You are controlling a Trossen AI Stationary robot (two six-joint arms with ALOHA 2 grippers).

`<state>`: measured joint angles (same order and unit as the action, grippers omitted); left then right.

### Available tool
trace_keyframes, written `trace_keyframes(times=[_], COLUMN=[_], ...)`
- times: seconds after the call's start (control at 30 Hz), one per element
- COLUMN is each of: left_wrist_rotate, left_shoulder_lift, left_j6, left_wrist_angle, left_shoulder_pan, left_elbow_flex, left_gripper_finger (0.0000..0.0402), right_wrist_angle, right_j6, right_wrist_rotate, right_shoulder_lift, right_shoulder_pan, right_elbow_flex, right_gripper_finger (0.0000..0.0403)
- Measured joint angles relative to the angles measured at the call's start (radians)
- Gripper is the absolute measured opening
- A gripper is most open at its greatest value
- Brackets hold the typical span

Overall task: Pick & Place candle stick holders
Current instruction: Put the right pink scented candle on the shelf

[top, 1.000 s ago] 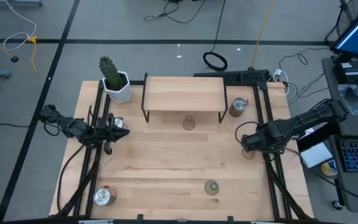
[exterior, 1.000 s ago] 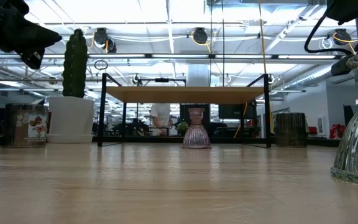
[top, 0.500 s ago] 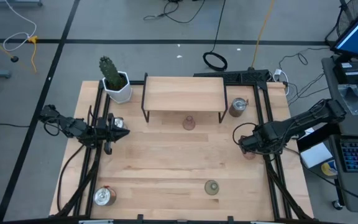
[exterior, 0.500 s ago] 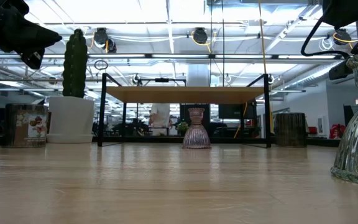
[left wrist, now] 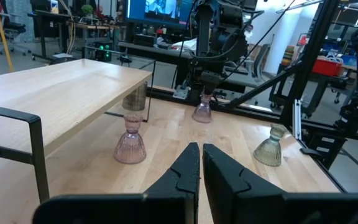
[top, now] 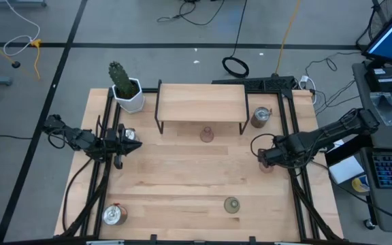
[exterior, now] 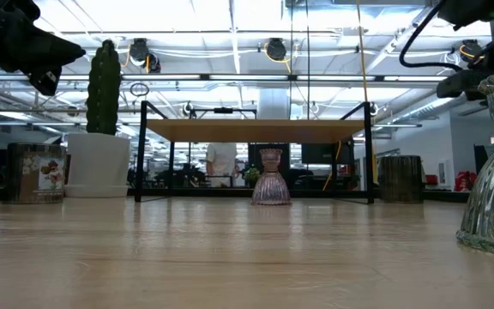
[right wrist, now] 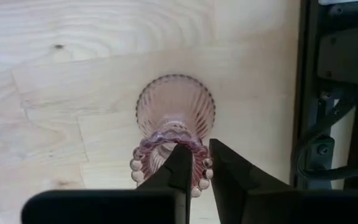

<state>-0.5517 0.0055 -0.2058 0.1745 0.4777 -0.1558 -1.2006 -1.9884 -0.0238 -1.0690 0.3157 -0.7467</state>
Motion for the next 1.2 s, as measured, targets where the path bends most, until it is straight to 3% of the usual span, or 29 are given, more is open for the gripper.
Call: trace_keyframes(times=[0.4,0.6,0.9,1.2], left_wrist_rotate=[0.000,0.000,0.000,0.000], left_shoulder_lift=[0.000,0.000,0.000,0.000], left_j6=[0.000,-0.006,-0.006,-0.007], left_wrist_angle=[-0.012,-0.016,-0.021,-0.023], left_shoulder_pan=[0.000,0.000,0.000,0.000], left_elbow_flex=[0.000,0.000,0.000,0.000], left_gripper_finger=[0.0021,0.0021,0.0021,0.0021], right_wrist_angle=[0.108,0.229,0.430,0.705], right_j6=[0.066,0.126,0.240,0.445], right_wrist_rotate=[-0.039,-0.108,-0.112,-0.165], right_shoulder_lift=[0.058,0.096,0.099,0.099], right_shoulder_pan=[0.000,-0.001,-0.006,-0.087], right_elbow_flex=[0.004,0.005,0.004,0.002], right_gripper_finger=[0.0023,0.0019,0.0019,0.0019])
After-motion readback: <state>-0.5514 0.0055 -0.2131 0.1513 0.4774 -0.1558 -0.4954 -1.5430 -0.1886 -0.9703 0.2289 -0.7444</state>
